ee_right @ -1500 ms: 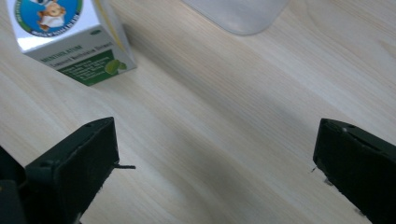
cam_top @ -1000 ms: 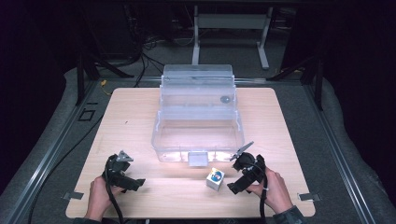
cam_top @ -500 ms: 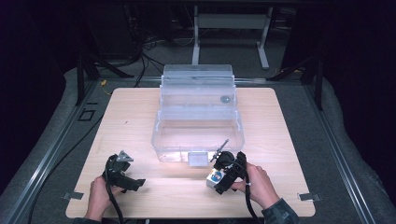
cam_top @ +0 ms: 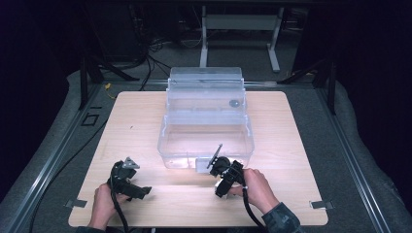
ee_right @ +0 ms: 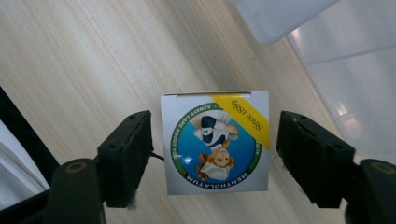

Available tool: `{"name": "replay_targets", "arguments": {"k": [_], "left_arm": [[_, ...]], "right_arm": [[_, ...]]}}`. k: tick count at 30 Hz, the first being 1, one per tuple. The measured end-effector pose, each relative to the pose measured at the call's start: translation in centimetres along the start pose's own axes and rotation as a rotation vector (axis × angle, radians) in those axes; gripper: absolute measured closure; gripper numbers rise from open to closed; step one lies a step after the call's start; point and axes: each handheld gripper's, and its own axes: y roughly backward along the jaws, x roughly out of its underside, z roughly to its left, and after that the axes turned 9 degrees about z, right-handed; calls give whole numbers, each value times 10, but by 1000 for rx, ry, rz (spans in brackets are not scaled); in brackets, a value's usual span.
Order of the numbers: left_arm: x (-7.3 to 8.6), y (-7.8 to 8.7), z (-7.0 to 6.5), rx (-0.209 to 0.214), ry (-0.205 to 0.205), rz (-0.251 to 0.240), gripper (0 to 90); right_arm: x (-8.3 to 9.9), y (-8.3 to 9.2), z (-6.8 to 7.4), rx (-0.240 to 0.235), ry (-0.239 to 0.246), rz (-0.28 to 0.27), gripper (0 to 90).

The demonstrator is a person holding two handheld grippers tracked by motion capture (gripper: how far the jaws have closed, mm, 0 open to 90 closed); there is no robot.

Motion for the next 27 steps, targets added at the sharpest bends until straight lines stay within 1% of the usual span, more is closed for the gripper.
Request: {"name": "replay_targets", "arguments": {"k": [1, 2, 4, 6, 7, 8, 9, 11, 12, 13, 14, 16, 18, 21, 22, 23, 24, 25, 27], "left_arm": [[0, 0, 0, 1, -1, 0, 16], [0, 0, 0, 1, -1, 1, 18], [-1, -1, 0, 2, -4, 1, 20], [-1, -1, 0, 2, -2, 1, 20], [-1, 0, 0, 3, -4, 3, 21], [0, 0, 0, 4, -1, 1, 21], [0, -1, 0, 6, 0, 0, 21], [0, -1, 0, 6, 0, 1, 22], [0, -1, 0, 8, -6, 4, 22], [0, -1, 0, 8, -6, 4, 23], [-1, -1, 1, 6, -11, 7, 24], [0, -1, 0, 6, -7, 5, 24], [0, 0, 0, 6, -3, 3, 26], [0, 0, 0, 5, 0, 2, 26], [0, 0, 1, 4, -9, 4, 27], [0, 0, 0, 4, -4, 3, 27], [0, 0, 0, 4, -4, 4, 27], [0, 0, 0, 4, -4, 4, 27], [0, 0, 0, 4, -5, 3, 27]], "right_arm": [[-1, 1, 1, 29, 2, 30, 285], [-2, 1, 0, 24, 11, 53, 288], [-3, -1, 0, 10, -1, 42, 319], [-3, -2, -1, 9, 2, 51, 325], [-4, -3, -1, 11, 3, 57, 350], [-4, -4, -1, 6, -4, 67, 401], [-4, -6, -1, 12, -8, 59, 406], [-3, -6, -2, 7, -6, 59, 422], [-3, -6, -2, -7, -9, 65, 433], [-3, -6, -2, -7, -9, 65, 433], [-2, -7, -1, -1, -10, 50, 441], [-2, -6, -1, -3, -7, 47, 445], [-1, -6, 0, 5, -5, 48, 447], [-1, -3, 0, 1, -1, 59, 449], [0, -4, 1, 0, -2, 39, 449], [1, -2, 1, 15, -5, 47, 449], [1, 0, 0, 9, -2, 58, 449], [3, 1, 1, 14, -11, 46, 449], [5, 2, -1, 11, -14, 34, 450]]}}
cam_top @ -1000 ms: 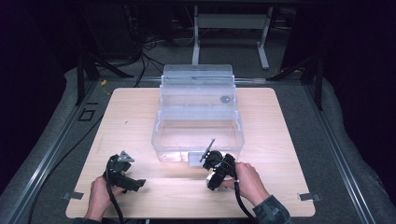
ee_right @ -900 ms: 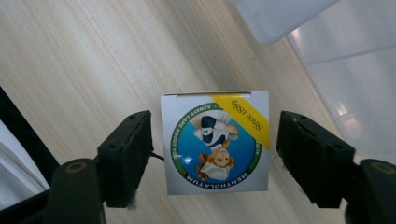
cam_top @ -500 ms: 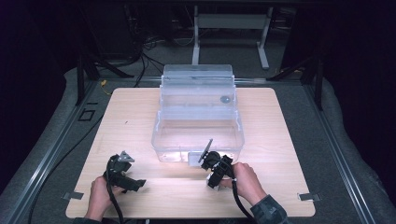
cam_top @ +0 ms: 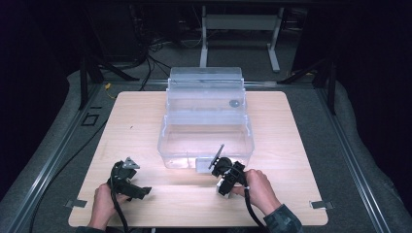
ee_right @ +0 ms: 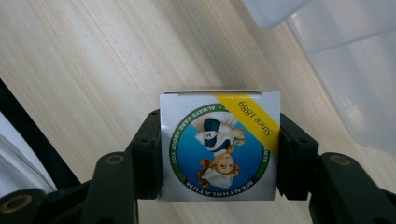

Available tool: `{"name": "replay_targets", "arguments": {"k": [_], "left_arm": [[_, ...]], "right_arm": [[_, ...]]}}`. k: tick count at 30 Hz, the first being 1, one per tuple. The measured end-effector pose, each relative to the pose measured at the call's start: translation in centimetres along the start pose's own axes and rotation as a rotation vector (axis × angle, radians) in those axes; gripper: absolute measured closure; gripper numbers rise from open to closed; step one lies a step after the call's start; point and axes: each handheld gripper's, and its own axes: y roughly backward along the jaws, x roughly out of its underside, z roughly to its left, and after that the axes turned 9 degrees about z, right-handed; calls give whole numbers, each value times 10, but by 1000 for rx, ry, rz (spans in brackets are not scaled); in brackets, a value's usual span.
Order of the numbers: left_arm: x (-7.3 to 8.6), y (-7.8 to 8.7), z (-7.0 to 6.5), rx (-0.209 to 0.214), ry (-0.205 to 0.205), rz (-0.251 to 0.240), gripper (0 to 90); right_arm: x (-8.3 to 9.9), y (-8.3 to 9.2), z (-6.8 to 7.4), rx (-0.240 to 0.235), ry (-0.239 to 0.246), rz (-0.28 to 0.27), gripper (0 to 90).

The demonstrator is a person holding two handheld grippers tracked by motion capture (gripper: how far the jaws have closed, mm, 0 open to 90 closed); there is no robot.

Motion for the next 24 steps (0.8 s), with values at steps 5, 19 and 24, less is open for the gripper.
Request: {"name": "replay_targets", "arguments": {"k": [5, 19, 24], "left_arm": [[0, 0, 0, -1, 1, 1, 28], [0, 0, 0, -3, -3, 0, 31], [0, 0, 0, -2, 0, -2, 30]], "right_arm": [[7, 7, -5, 12, -12, 18, 451], [22, 16, -15, 21, -59, 7, 451], [25, 20, -19, 17, -63, 24, 451]]}}
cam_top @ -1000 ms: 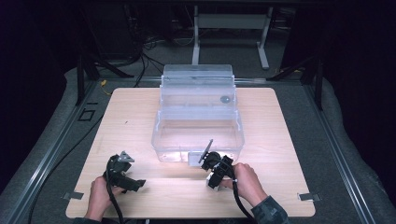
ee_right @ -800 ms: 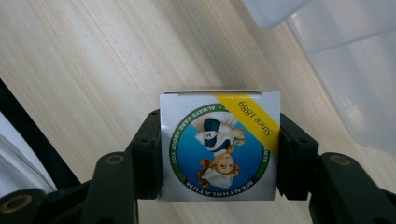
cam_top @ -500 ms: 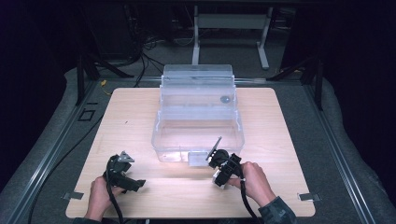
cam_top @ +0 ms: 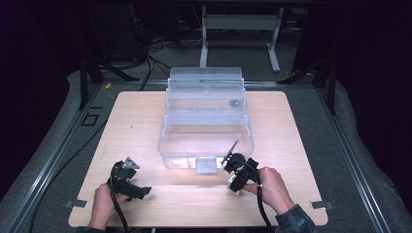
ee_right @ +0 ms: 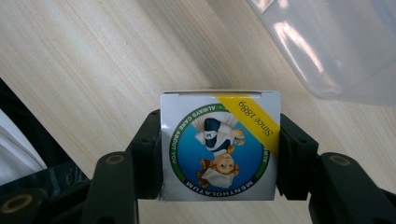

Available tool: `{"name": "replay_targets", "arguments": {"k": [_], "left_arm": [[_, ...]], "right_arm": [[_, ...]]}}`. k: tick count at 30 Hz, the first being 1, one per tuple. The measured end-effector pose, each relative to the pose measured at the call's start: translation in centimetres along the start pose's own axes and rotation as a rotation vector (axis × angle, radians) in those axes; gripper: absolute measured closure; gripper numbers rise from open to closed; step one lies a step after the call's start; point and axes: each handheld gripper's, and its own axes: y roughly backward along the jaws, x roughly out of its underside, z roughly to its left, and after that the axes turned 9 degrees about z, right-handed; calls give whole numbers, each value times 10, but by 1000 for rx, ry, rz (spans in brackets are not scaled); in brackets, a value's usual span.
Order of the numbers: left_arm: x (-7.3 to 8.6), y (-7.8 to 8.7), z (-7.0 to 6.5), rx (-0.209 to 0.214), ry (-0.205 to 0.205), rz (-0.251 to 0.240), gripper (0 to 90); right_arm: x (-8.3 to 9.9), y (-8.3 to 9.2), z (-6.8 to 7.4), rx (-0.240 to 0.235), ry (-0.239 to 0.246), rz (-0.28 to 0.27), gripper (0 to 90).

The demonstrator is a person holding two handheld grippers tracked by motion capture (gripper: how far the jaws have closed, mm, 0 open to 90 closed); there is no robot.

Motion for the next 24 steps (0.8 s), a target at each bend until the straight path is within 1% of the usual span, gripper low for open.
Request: {"name": "replay_targets", "arguments": {"k": [1, 3, 4, 5, 6, 7, 8, 9, 10, 16, 22, 23, 24], "left_arm": [[0, 0, 0, 0, 4, -1, 30], [0, 0, 0, -1, 4, -1, 30], [0, 0, 0, -3, -1, -1, 30], [0, 0, 0, -3, 0, -1, 30], [0, 0, 0, -3, -1, -2, 30], [0, 0, 0, -3, -1, -2, 30], [0, 0, 0, -3, -1, -2, 30], [0, 0, 0, -3, -1, -2, 30], [0, 0, 0, -3, -1, -2, 30], [0, 0, 0, -3, -2, -4, 30], [0, 0, -1, -2, -1, -5, 30], [0, 0, -1, -2, -1, -4, 30], [0, 0, -1, -1, -1, -5, 30]], "right_arm": [[1, 0, -1, 11, -4, -16, 451], [1, 0, -1, 7, -6, -16, 451], [2, 2, -2, -3, -8, -5, 452], [4, 3, -3, 6, -13, -17, 452], [4, 6, -5, 3, -8, -2, 451], [5, 5, -5, 2, -16, -26, 451], [5, 5, -5, 2, -16, -26, 451], [6, 8, -7, 5, -15, -2, 451], [7, 7, -7, 10, -20, -23, 451], [9, 9, -11, 6, -28, -22, 452], [12, 16, -15, 18, -33, -26, 452], [12, 18, -16, 13, -41, -31, 452], [12, 20, -17, 9, -41, -18, 452]]}}
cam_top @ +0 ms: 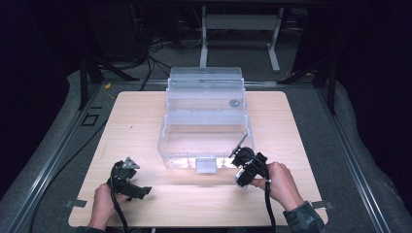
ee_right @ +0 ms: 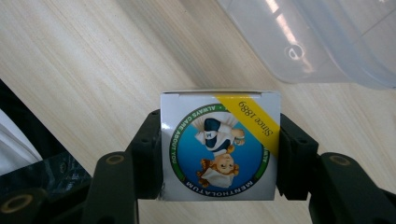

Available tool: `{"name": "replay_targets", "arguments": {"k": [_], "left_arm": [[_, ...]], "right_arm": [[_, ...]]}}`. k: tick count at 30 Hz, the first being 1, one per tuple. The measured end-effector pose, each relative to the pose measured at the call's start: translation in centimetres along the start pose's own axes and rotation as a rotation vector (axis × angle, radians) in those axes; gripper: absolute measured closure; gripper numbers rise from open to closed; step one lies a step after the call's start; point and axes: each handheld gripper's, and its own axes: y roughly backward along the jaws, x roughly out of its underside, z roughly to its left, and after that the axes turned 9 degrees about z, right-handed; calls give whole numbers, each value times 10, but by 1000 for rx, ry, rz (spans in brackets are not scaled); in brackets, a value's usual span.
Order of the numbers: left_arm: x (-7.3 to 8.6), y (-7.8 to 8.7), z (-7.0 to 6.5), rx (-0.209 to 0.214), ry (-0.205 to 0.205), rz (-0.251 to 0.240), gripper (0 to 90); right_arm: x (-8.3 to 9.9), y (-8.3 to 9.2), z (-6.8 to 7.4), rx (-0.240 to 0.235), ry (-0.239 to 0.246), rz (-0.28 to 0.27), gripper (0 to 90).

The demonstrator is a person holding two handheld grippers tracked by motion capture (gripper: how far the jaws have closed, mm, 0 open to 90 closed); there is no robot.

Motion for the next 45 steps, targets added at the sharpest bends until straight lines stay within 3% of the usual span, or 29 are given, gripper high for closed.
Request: {"name": "replay_targets", "arguments": {"k": [1, 7, 12, 13, 15, 16, 17, 19, 22, 23, 25, 27, 28, 31, 38, 39, 41, 45], "left_arm": [[0, 0, 0, 0, 0, 0, 30], [0, 0, 0, -2, 2, -5, 30], [0, -1, 0, 2, 1, -5, 30], [0, 0, 0, 5, -8, -5, 30], [0, -1, 0, 8, -8, -6, 30], [-1, 0, 0, 10, -13, -2, 30], [-1, 0, 0, 11, -15, -1, 31], [-1, -1, -1, 10, -12, -2, 31], [0, -1, 0, 8, -12, -5, 31], [0, -1, 0, 9, -12, -6, 31], [-1, 0, 0, 11, -14, -2, 31], [-1, -1, 0, 11, -15, -2, 31], [-1, -1, 0, 11, -15, -2, 31], [-1, -1, -1, 13, -10, -3, 31], [-1, -1, -1, 15, -14, -1, 33], [-1, -1, -1, 15, -15, -1, 33], [-1, -1, -1, 14, -15, 0, 33], [-1, -1, -2, 18, -8, -4, 33]], "right_arm": [[0, 1, 0, 17, -2, -11, 451], [2, 7, -3, 16, -2, -20, 452], [2, 13, -6, 24, -4, 0, 451], [3, 13, -7, 23, -8, -26, 452], [3, 15, -8, 30, -11, -23, 452], [3, 17, -9, 27, -7, -7, 452], [3, 16, -9, 20, -11, -29, 452], [3, 20, -11, 18, -11, -16, 452], [4, 20, -12, 12, -12, -40, 452], [3, 24, -13, 35, -14, -31, 452], [3, 25, -14, 39, -14, -31, 452], [3, 30, -16, 40, -13, -32, 452], [3, 30, -18, 5, -17, -57, 452], [3, 35, -19, 50, -17, -36, 452], [1, 47, -26, 65, -20, -22, 452], [1, 48, -27, 56, -28, -49, 452], [1, 49, -28, 74, -27, -40, 453], [0, 55, -31, 67, -27, -48, 452]]}}
